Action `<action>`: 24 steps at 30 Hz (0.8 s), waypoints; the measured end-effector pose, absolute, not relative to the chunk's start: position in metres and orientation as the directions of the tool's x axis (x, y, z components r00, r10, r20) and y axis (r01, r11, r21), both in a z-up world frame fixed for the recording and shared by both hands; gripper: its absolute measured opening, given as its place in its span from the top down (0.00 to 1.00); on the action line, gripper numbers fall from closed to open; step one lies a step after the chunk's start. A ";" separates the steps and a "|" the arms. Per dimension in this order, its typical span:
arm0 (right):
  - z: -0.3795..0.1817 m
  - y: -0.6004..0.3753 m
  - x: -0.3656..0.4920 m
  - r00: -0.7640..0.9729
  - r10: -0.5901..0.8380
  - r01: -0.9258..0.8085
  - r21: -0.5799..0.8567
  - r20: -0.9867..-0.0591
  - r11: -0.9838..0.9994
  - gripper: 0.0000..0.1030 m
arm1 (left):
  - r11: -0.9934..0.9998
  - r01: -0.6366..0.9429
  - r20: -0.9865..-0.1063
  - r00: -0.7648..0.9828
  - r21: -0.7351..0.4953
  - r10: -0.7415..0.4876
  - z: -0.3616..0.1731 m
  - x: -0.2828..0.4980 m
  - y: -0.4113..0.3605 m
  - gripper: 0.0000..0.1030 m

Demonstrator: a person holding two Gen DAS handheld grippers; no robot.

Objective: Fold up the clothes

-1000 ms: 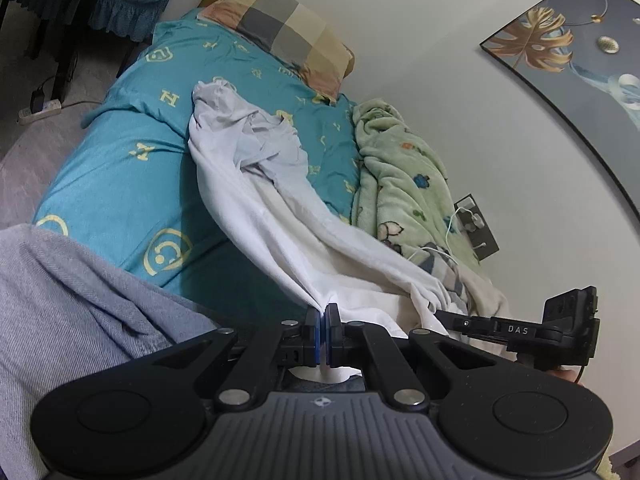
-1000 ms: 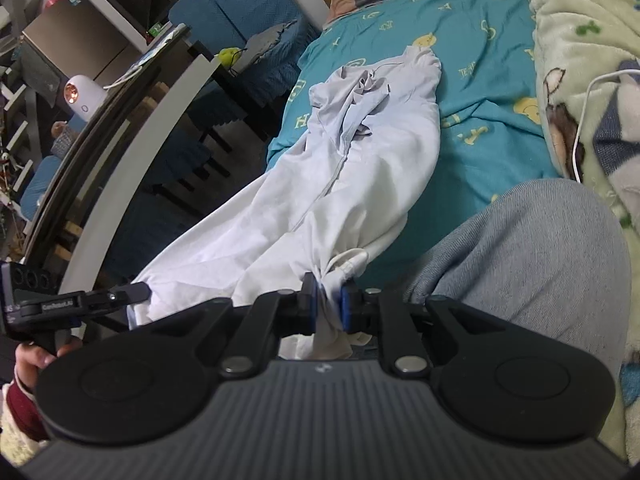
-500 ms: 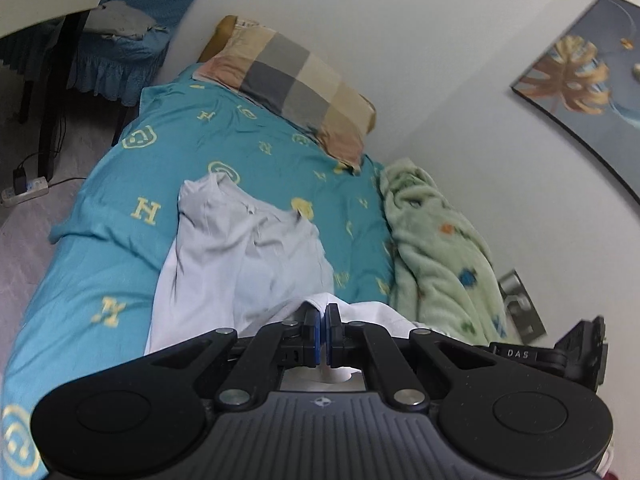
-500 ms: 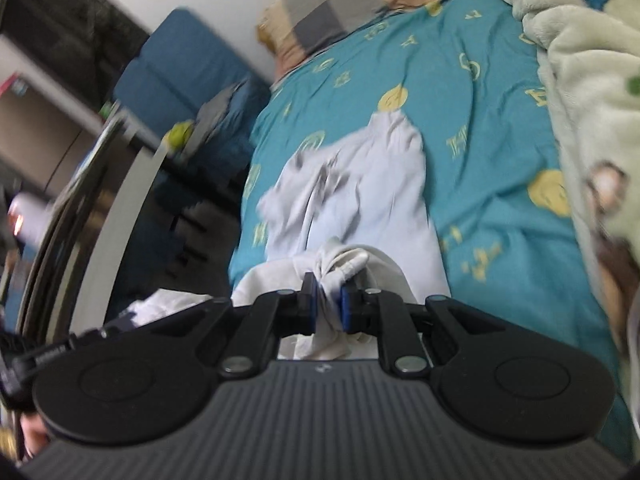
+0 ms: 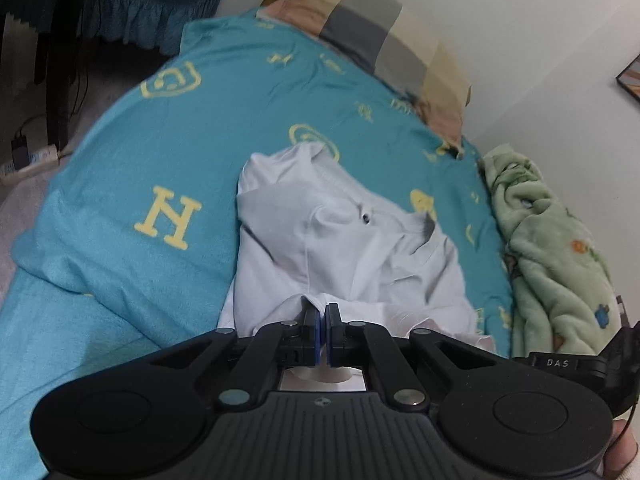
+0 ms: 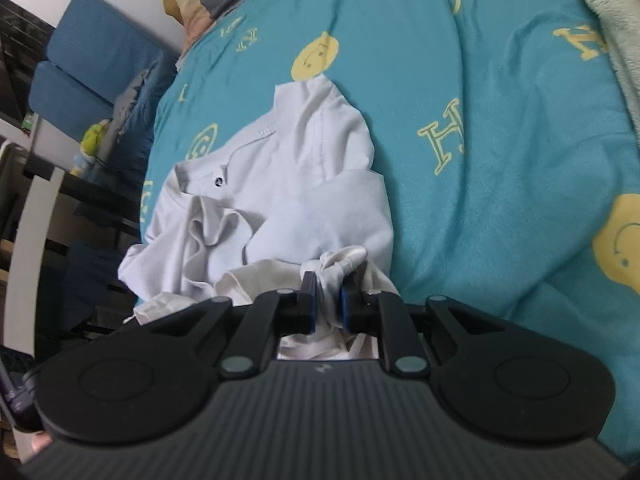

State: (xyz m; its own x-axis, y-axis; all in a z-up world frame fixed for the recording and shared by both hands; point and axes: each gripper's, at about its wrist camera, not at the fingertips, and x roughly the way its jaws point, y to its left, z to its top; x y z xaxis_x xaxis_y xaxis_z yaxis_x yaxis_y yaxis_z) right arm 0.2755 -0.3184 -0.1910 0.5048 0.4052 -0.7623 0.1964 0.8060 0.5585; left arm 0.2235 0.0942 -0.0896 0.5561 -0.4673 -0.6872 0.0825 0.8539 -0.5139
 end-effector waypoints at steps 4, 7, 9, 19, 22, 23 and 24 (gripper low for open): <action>-0.186 -0.315 0.274 0.504 0.401 0.165 0.541 -0.765 0.825 0.82 | 0.874 0.087 -0.720 0.531 -0.478 -0.446 -0.105 0.230 0.090 0.89; -0.173 -0.310 0.265 0.504 0.392 0.124 0.513 -0.770 0.849 0.70 | 0.892 0.099 -0.738 0.525 -0.441 -0.423 -0.107 0.228 0.086 0.76; -0.161 -0.308 0.253 0.512 0.392 0.110 0.511 -0.765 0.853 0.54 | 0.905 0.135 -0.733 0.543 -0.404 -0.409 -0.089 0.210 0.079 0.64; -0.099 -0.285 0.145 0.590 0.364 -0.034 0.428 -0.721 0.903 0.35 | 0.923 0.287 -0.677 0.628 -0.258 -0.384 -0.006 0.092 0.041 0.19; -0.083 -0.275 0.106 0.625 0.361 -0.094 0.392 -0.692 0.915 0.35 | 0.923 0.315 -0.666 0.644 -0.219 -0.378 0.002 0.051 0.033 0.16; -0.080 -0.272 0.094 0.636 0.361 -0.110 0.383 -0.682 0.917 0.35 | 0.923 0.322 -0.660 0.650 -0.210 -0.377 0.004 0.039 0.031 0.15; -0.077 -0.270 0.083 0.647 0.360 -0.117 0.379 -0.672 0.918 0.35 | 0.923 0.328 -0.655 0.656 -0.200 -0.375 0.005 0.026 0.031 0.15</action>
